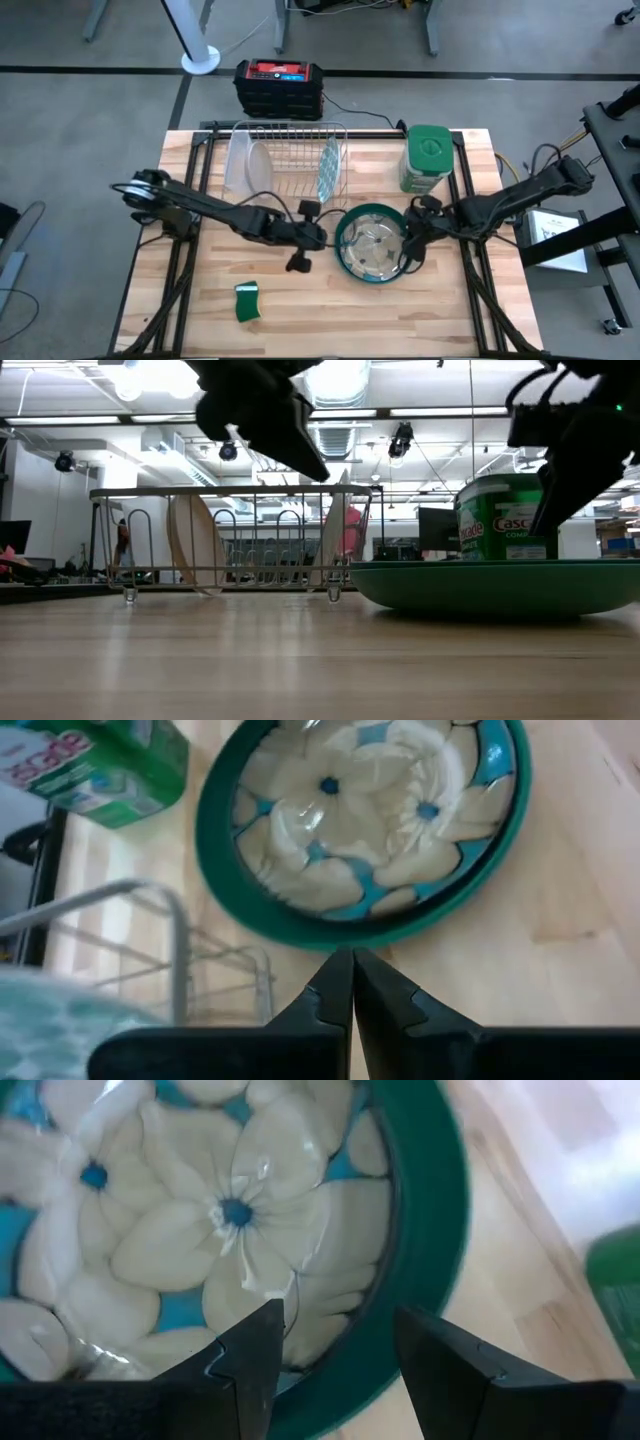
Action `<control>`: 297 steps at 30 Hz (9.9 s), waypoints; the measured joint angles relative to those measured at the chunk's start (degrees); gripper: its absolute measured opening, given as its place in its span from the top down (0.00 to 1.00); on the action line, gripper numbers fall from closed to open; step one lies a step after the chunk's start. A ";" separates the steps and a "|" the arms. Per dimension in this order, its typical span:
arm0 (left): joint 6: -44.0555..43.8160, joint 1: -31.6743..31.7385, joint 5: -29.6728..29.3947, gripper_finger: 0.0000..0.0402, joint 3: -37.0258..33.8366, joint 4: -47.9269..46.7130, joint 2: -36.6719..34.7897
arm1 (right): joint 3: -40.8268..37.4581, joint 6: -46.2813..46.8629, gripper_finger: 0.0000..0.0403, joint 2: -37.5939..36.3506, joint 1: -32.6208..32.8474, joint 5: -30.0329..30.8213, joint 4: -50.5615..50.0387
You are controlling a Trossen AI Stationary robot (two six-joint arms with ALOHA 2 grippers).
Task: Sort dishes
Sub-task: Put the white patterned plate on the dish rack
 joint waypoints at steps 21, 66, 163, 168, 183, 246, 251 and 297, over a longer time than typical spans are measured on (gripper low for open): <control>-2.16 -0.30 1.38 1.00 5.72 8.82 14.97 | -9.89 -0.41 0.55 1.00 -0.05 5.67 12.84; -2.43 0.18 1.22 1.00 5.43 19.18 19.13 | -16.01 16.94 1.00 -9.95 -6.65 -6.72 27.00; 53.28 1.20 -16.37 1.00 29.06 8.41 -40.31 | 101.34 -13.62 1.00 71.55 -9.25 70.95 -2.24; 52.73 2.26 -16.37 1.00 29.04 8.39 -40.19 | 101.28 -14.15 1.00 71.55 -10.21 70.49 -3.54; 52.45 5.77 -16.33 1.00 29.00 8.37 -38.32 | 102.32 -10.58 1.00 66.77 -12.85 63.92 -9.43; 46.33 13.31 -16.74 1.00 28.99 5.84 -33.76 | 80.33 28.05 1.00 65.28 -16.62 58.57 -23.69; 46.16 13.31 -16.74 1.00 28.99 5.23 -33.76 | 80.31 26.83 1.00 65.30 -16.94 58.60 -23.71; 39.84 13.31 -16.72 1.00 28.97 2.08 -33.60 | 76.66 23.24 1.00 65.32 -18.91 52.78 -13.39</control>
